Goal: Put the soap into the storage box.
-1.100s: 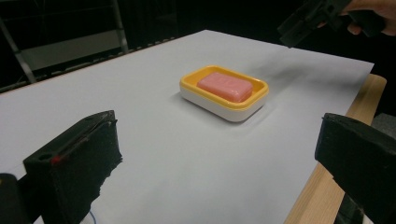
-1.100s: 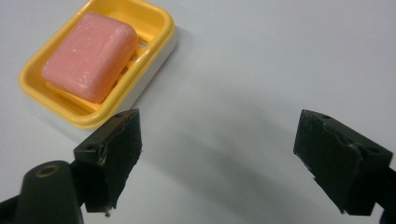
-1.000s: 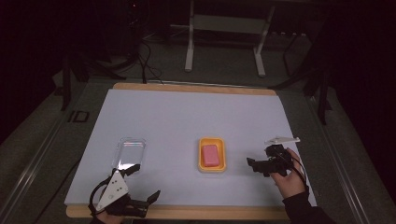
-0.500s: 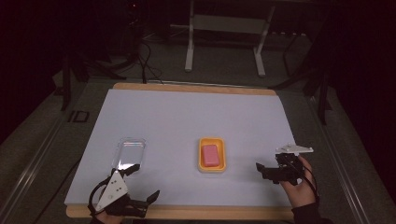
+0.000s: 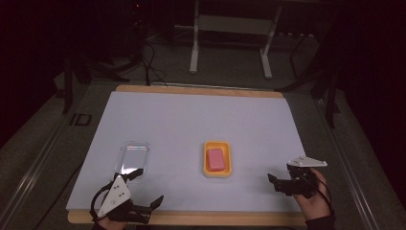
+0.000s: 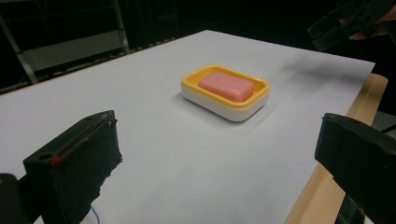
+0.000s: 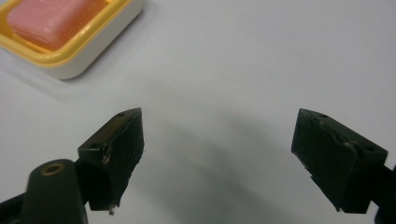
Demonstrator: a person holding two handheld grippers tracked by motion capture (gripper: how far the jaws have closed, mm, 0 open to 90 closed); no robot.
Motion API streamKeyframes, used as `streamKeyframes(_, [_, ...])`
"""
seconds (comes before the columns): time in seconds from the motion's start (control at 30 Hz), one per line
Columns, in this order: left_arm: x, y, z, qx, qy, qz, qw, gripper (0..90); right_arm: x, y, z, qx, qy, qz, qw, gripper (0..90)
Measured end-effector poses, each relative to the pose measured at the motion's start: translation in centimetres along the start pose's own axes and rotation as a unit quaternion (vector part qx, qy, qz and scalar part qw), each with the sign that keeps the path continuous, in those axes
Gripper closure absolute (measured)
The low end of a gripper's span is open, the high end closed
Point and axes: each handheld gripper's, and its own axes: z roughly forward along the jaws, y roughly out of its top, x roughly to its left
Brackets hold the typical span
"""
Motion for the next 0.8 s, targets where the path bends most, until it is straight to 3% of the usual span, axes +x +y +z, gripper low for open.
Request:
streamKeyframes(0.33, [0.0, 0.1, -0.1, -0.003, -0.007, 0.000, 1.0000, 0.4, -1.1, -0.5, 1.0, -0.002, 0.017, 0.020, 0.9997, 13.9])
streamKeyframes(0.8, [-0.1, 0.1, -0.1, -0.001, -0.012, -0.001, 0.9999, 0.4, -1.3, -0.4, 1.5, 0.001, 0.018, 0.014, 0.9997, 13.8])
